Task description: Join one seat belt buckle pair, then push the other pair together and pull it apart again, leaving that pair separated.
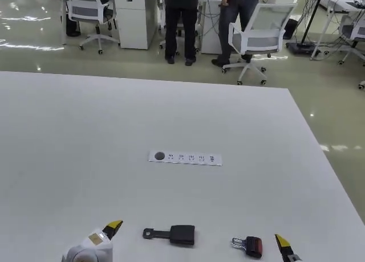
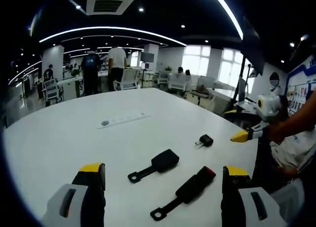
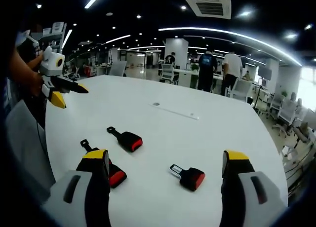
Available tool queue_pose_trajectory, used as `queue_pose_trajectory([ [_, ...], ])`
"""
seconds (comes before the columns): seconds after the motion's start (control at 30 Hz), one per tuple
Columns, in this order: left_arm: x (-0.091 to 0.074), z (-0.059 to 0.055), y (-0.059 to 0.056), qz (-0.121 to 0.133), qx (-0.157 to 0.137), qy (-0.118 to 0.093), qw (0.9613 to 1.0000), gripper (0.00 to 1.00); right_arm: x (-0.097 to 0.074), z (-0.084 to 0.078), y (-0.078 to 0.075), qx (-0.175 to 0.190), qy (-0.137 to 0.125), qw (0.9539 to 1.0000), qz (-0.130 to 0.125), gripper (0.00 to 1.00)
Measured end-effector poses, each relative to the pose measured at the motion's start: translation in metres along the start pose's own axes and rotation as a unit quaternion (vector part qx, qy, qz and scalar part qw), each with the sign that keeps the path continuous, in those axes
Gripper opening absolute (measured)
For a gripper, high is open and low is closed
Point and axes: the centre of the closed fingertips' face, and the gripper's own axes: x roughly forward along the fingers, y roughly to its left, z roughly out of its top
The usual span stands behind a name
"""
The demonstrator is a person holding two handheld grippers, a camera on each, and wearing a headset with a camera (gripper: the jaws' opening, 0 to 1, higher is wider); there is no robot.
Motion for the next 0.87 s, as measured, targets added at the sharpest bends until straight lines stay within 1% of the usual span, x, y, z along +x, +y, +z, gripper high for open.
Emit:
queue_pose_trajectory([
  [0.17,-0.018,-0.01,0.005,0.012,-0.012,-0.007,0.9998,1.0,-0.011,-0.011,0.003,0.006,0.003,1.0,-0.006,0.96],
  [0.27,-0.026,-0.015,0.004,0.019,-0.021,-0.008,0.9996,1.0,-0.017,-0.015,0.007,0.011,0.005,0.9999,-0.009,0.97],
  [0.3,-0.029,-0.016,0.004,0.022,-0.024,-0.011,0.9994,1.0,-0.02,-0.018,0.006,0.012,0.006,0.9999,-0.009,0.97],
  [0.33,-0.033,-0.02,0.006,0.024,-0.028,-0.013,0.9992,1.0,-0.024,-0.02,0.005,0.013,0.006,0.9998,-0.01,0.97],
  [0.4,-0.039,-0.023,0.008,0.027,-0.028,-0.015,0.9991,1.0,-0.027,-0.025,0.004,0.015,0.006,0.9998,-0.012,0.97],
  [0.43,-0.042,-0.022,0.009,0.029,-0.027,-0.016,0.9991,1.0,-0.03,-0.026,0.005,0.017,0.006,0.9998,-0.012,0.98],
  [0.5,-0.044,-0.02,0.004,0.031,-0.024,-0.015,0.9991,1.0,-0.033,-0.029,0.005,0.017,0.008,0.9997,-0.012,0.98],
  [0.57,-0.048,-0.021,0.001,0.032,-0.019,-0.014,0.9992,1.0,-0.036,-0.031,0.005,0.016,0.01,0.9998,-0.01,0.99],
  [0.63,-0.053,-0.027,0.003,0.029,-0.01,-0.008,0.9995,1.0,-0.039,-0.033,0.005,0.015,0.013,0.9998,-0.008,0.99],
  [0.7,-0.052,-0.03,0.0,0.022,-0.017,0.0,0.9996,1.0,-0.041,-0.037,0.007,0.02,0.018,0.9996,-0.001,0.98],
  [0.77,-0.054,-0.027,-0.004,0.022,-0.013,-0.002,0.9997,1.0,-0.043,-0.039,0.01,0.016,0.02,0.9997,0.002,0.99],
  [0.87,-0.052,-0.028,-0.011,0.019,-0.004,0.002,0.9998,1.0,-0.046,-0.041,0.01,0.016,0.024,0.9996,0.004,0.99],
])
